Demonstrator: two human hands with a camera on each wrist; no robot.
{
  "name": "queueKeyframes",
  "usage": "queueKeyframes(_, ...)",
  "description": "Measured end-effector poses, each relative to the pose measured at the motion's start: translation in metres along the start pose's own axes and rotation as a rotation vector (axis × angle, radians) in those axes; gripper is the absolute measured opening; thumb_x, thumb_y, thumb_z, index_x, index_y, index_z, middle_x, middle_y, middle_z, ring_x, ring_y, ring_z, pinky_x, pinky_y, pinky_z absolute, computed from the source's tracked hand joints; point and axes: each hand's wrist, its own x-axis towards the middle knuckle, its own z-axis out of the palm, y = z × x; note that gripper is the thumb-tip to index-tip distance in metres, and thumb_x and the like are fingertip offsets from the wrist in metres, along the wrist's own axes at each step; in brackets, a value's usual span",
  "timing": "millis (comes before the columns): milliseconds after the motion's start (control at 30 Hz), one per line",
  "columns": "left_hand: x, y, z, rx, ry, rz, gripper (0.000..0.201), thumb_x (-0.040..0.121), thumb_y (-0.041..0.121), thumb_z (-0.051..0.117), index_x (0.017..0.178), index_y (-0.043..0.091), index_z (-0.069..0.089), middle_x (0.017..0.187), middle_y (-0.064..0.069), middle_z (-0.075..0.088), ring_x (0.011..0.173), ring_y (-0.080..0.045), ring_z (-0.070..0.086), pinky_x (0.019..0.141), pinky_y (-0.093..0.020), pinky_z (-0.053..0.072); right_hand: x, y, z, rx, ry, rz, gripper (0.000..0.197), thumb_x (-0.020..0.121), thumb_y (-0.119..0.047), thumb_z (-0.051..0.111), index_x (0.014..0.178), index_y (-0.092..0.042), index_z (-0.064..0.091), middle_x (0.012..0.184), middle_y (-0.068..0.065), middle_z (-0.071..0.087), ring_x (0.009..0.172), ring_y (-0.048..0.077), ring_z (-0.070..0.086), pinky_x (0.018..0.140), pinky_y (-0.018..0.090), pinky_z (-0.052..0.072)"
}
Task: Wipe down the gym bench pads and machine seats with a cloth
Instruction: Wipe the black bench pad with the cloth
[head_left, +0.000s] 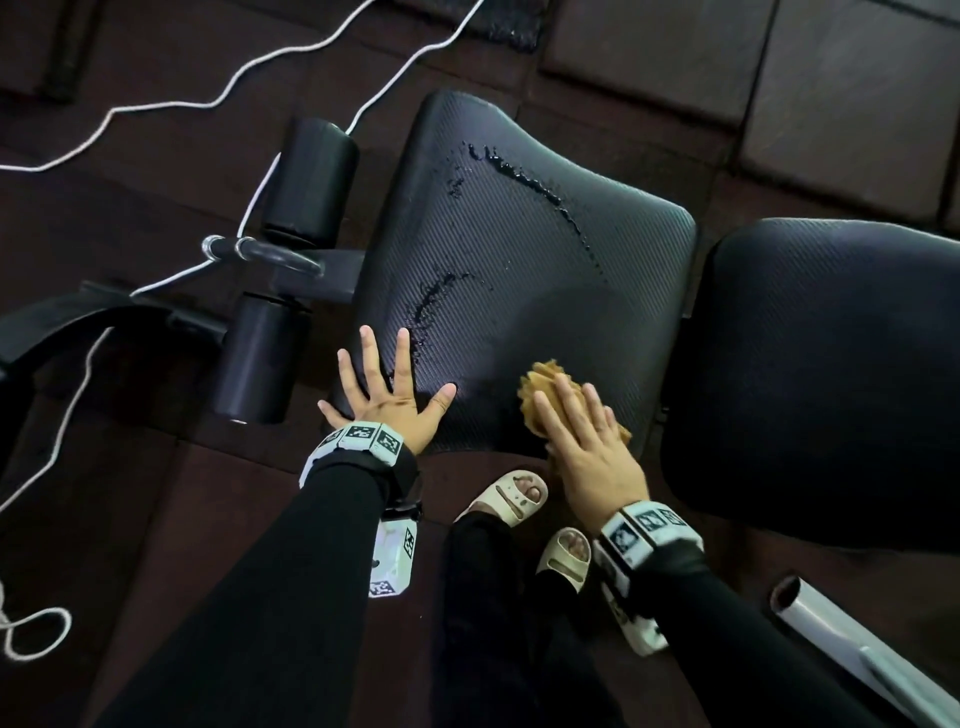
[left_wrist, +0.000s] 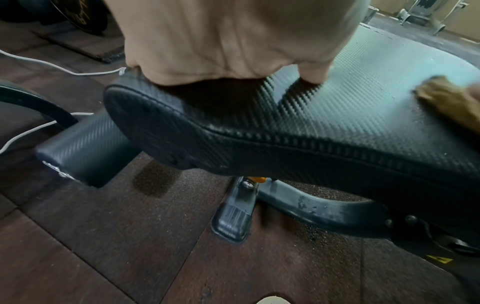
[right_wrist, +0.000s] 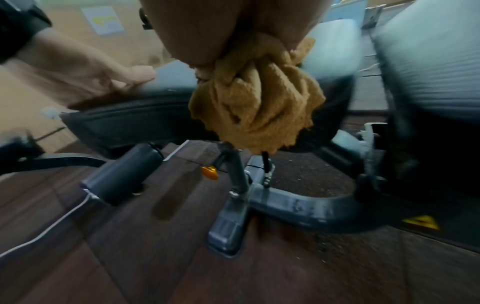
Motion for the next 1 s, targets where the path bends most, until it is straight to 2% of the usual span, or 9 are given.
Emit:
queueKeyframes(67,0.001,-0.001,0.001,-0.005,0.009,0.002,0.086,0.077,0.080,0.030,0.121,0.057,-0.039,0.140,0.017,-0.048,0.137,-0.021,-0.035,0.108,-0.069,-0.005,-0.009,0.024,-0.008,0.016,-0.005,0.102,0.078,0.091,-0.012,0.053,0.145,-0.030,-0.001,0.153,-0.008,-0.013,0.141,0.026,-0.008,0.113,0.044,0.006)
queueKeyframes(167,0.003,-0.002,0.002,-0.006,0.018,0.003,0.086,0.075,0.081,0.030,0.119,0.059,-0.041,0.137,0.020,-0.050,0.137,-0.021,-0.035,0.107,-0.069,-0.005,0.006,0.048,-0.029,0.058,0.040,0.243,0.062,0.099,-0.021,0.035,0.144,-0.034,-0.006,0.152,-0.010,-0.016,0.143,0.024,-0.008,0.117,0.047,0.007)
queueKeyframes(333,0.005,-0.004,0.003,-0.006,0.031,0.006,0.087,0.074,0.082,0.031,0.116,0.062,-0.043,0.130,0.024,-0.055,0.137,-0.020,-0.034,0.106,-0.069,-0.005,0.070,0.043,-0.049,0.052,0.073,0.307,0.056,0.100,-0.028,0.028,0.150,-0.027,0.002,0.157,-0.001,-0.012,0.143,0.034,-0.008,0.116,0.048,0.003)
queueKeyframes(400,0.006,-0.005,0.004,-0.010,0.028,0.005,0.087,0.073,0.082,0.031,0.115,0.063,-0.043,0.130,0.025,-0.055,0.137,-0.020,-0.034,0.106,-0.069,-0.005,0.088,0.027,-0.049,0.020,0.053,0.266,0.058,0.100,-0.029,0.032,0.150,-0.025,0.003,0.158,0.003,-0.010,0.143,0.036,-0.007,0.115,0.048,0.000)
queueKeyframes(467,0.007,-0.006,0.005,-0.013,0.030,0.001,0.087,0.072,0.083,0.031,0.115,0.064,-0.042,0.132,0.025,-0.053,0.137,-0.019,-0.034,0.106,-0.069,-0.005,0.090,0.010,-0.043,-0.006,0.025,0.147,0.059,0.098,-0.028,0.037,0.150,-0.025,0.008,0.158,0.003,-0.006,0.143,0.037,-0.005,0.114,0.049,0.001)
queueKeyframes(633,0.007,-0.006,0.005,-0.016,0.026,-0.005,0.086,0.071,0.084,0.031,0.114,0.066,-0.042,0.129,0.027,-0.054,0.138,-0.019,-0.034,0.106,-0.069,-0.006,0.043,0.007,-0.026,-0.106,-0.053,-0.179,0.061,0.096,-0.024,0.045,0.148,-0.029,0.014,0.156,-0.005,0.002,0.144,0.029,0.003,0.114,0.045,0.008)
queueKeyframes(767,0.008,-0.005,0.003,-0.008,0.002,-0.014,0.086,0.072,0.084,0.031,0.112,0.065,-0.043,0.130,0.026,-0.055,0.137,-0.019,-0.035,0.106,-0.069,-0.005,0.008,0.043,-0.034,-0.138,-0.100,-0.085,0.063,0.098,-0.027,0.040,0.146,-0.034,0.000,0.155,-0.010,-0.007,0.143,0.022,-0.006,0.115,0.042,0.008)
queueKeyframes(867,0.007,-0.004,0.004,-0.010,0.000,-0.012,0.087,0.073,0.083,0.032,0.112,0.065,-0.043,0.128,0.027,-0.056,0.137,-0.018,-0.035,0.107,-0.069,-0.005,0.002,0.053,-0.040,-0.105,-0.153,0.002,0.060,0.099,-0.034,0.029,0.143,-0.039,-0.012,0.152,-0.015,-0.021,0.141,0.018,-0.017,0.115,0.037,-0.001)
queueKeyframes(1000,0.006,-0.004,0.004,-0.016,0.001,-0.018,0.088,0.075,0.082,0.034,0.114,0.065,-0.042,0.129,0.026,-0.056,0.137,-0.018,-0.036,0.107,-0.068,-0.007,0.023,0.038,-0.041,-0.003,-0.151,0.038,0.058,0.099,-0.037,0.027,0.139,-0.046,-0.015,0.148,-0.024,-0.028,0.138,0.013,-0.025,0.112,0.034,-0.013)
